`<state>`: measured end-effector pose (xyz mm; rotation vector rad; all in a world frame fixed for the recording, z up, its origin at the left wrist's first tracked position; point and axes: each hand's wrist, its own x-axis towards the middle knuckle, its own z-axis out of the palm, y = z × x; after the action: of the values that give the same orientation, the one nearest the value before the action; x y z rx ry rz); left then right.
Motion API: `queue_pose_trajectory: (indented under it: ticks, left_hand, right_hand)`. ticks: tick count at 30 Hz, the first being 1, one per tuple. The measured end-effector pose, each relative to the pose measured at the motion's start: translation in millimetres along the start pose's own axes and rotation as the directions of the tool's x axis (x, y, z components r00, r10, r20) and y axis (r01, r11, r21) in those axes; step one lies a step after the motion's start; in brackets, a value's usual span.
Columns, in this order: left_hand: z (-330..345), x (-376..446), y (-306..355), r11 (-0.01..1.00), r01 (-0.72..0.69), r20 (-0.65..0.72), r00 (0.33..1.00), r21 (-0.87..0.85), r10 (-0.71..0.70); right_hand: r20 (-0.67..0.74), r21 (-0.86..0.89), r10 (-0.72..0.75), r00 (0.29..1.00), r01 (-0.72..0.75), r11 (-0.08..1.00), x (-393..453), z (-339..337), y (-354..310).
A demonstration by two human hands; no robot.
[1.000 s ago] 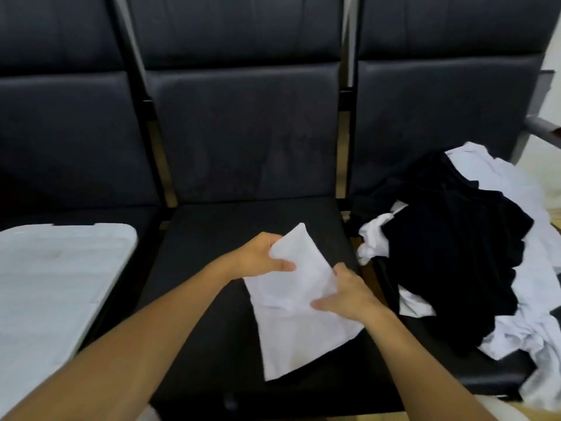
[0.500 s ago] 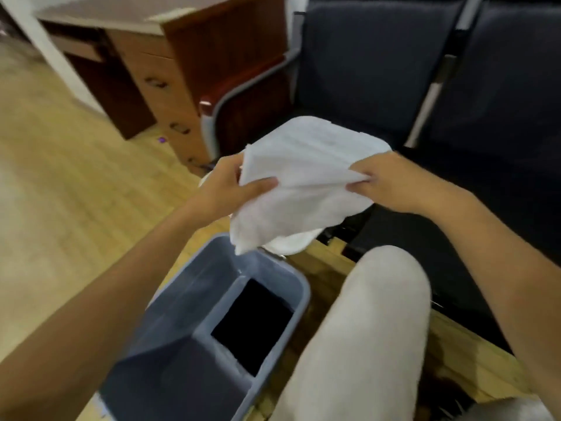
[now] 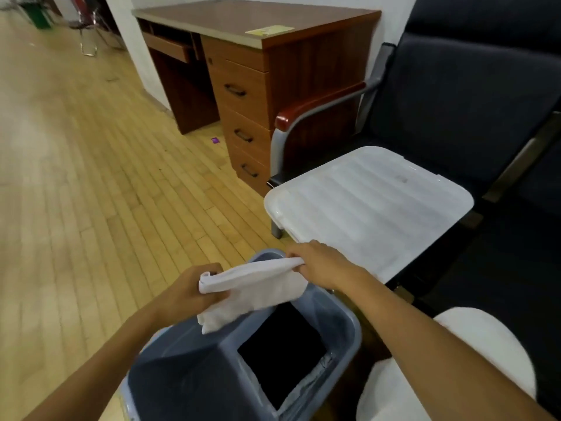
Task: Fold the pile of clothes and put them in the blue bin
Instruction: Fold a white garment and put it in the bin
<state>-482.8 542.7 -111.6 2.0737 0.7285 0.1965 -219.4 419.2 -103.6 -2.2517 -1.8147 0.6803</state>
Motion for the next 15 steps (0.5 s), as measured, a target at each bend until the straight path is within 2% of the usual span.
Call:
queue_pose_trajectory:
  ticks: [2,4,6,7,8,9,12,15]
  left_hand:
    - [12,-7,-15,1.0,0.03,-0.005,1.0,-0.005,-0.03]
    - [32,-16,-32,0.998,0.018,0.034,0.999,0.054,-0.02]
    - [58,-26,-53,0.976,-0.007,0.206,0.978,0.217,-0.039]
    - [71,-30,-59,0.957,-0.016,0.328,0.941,0.289,-0.083]
    - [82,-31,-64,0.94,-0.021,0.411,0.902,0.341,-0.129]
    - [88,-30,-66,0.932,-0.028,0.429,0.892,0.362,-0.14]
    - [95,-8,-48,0.955,-0.024,0.288,0.956,0.296,-0.065]
    - [96,26,-9,0.968,-0.056,0.157,0.987,0.244,0.017]
  right_hand:
    - [0.005,-0.006,-0.021,1.0,0.021,1.0,8,14,1]
    - [0.077,-0.094,-0.045,0.996,0.052,0.994,3,31,5]
    - [0.286,-0.296,-0.012,0.958,0.1,0.95,-9,53,11]
    - [0.395,-0.376,0.041,0.918,0.121,0.919,-16,61,15]
    - [0.465,-0.428,0.102,0.88,0.123,0.896,-21,66,18]
    - [0.481,-0.437,0.141,0.865,0.097,0.894,-23,68,20]
    - [0.368,-0.303,0.143,0.919,-0.027,0.953,-21,52,21]
    - [0.252,-0.187,0.075,0.965,-0.027,0.982,-27,30,18]
